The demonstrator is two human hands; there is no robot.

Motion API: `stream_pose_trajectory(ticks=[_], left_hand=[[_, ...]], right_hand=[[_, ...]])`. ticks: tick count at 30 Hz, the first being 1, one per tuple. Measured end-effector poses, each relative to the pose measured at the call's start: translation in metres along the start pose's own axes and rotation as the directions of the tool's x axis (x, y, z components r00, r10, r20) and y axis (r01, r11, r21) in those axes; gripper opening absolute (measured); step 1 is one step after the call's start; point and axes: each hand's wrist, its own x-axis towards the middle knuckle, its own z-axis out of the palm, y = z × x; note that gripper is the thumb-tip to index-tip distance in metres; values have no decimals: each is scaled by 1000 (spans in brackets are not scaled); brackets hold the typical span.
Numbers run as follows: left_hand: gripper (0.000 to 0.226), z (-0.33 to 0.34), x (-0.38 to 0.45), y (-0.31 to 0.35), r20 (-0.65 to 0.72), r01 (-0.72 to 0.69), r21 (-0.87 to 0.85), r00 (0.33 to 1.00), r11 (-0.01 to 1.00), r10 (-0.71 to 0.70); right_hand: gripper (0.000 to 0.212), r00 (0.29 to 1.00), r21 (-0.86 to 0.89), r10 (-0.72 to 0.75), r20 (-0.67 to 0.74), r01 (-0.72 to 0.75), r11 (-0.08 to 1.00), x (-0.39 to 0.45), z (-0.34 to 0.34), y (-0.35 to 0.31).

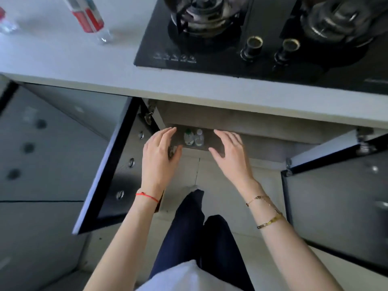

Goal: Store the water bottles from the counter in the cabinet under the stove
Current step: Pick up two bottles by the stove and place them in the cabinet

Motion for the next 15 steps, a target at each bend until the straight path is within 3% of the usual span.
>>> stream_pose_trajectory(ticks=[7,15], left_hand=[[47,-149,-35,55,-45,40,26,998,999,-38],[46,-245,-78,56,-79,114,54,991,992,-110]], right_hand=[[48,995,-23,-92,-40,91,996,-52,-97,-90],[48,988,-12,-151,-9,151,988,-81,-125,-163]])
